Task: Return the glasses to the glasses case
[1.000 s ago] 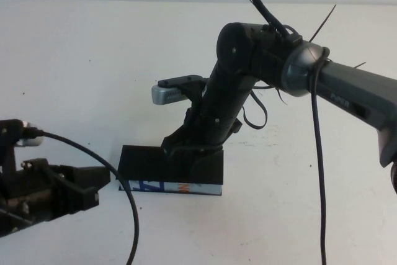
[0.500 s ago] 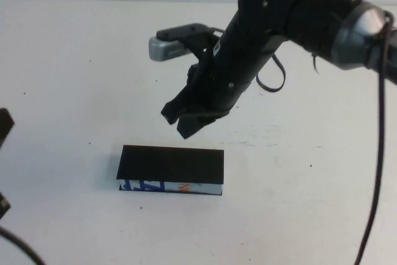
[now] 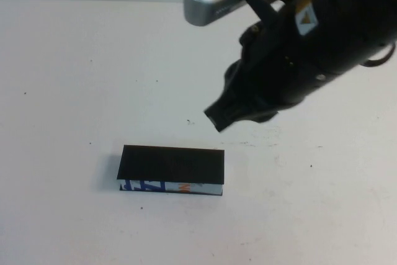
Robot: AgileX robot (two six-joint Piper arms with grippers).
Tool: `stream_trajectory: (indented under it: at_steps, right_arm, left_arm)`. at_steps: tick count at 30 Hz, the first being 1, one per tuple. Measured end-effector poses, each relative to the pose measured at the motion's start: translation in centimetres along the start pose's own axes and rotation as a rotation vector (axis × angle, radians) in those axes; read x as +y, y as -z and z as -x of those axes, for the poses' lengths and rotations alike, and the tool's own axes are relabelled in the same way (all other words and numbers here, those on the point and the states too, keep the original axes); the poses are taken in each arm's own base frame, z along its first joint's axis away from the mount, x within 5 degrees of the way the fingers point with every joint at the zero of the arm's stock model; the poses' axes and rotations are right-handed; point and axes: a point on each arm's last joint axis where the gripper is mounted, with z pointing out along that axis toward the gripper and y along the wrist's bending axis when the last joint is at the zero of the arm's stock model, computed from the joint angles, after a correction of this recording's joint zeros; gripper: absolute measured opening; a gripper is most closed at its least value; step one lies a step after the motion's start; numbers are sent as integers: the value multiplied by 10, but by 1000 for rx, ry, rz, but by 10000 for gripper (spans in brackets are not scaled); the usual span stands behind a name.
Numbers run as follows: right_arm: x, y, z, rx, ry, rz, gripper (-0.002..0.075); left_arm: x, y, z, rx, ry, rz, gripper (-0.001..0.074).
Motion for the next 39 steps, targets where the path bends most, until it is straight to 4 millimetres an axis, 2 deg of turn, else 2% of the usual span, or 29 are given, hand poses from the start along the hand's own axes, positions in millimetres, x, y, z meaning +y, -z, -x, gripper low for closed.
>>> stream_trajectory:
  at_steps: [6, 11, 12, 15, 20, 27, 32, 39]
  right_arm:
    - [4, 38, -59, -165, -39, -18, -11]
    - [5, 66, -124, -338, -102, -13, -11]
    - [6, 74, -139, -390, -105, -9, -11]
    - [6, 80, -175, -488, -131, -1, -11]
    - [6, 85, -220, -587, -167, 24, -11]
    - [1, 62, -247, -599, -179, 26, -11]
    - [-4, 38, -254, -654, -195, 26, -11]
    - [-4, 18, -265, -595, -270, 82, -11]
  left_arm:
    - [8, 0, -37, 96, 3, 54, -4]
    - [15, 4, -76, 206, 1, 89, -4]
    - [15, 4, -77, 211, 1, 89, -4]
    - [16, 4, -78, 212, 1, 93, -4]
    - [17, 4, -77, 209, 0, 104, -4]
    - [17, 4, -77, 208, -1, 105, -4]
    - [17, 4, -77, 208, 1, 106, -4]
    - [17, 4, -77, 208, 7, 108, -4]
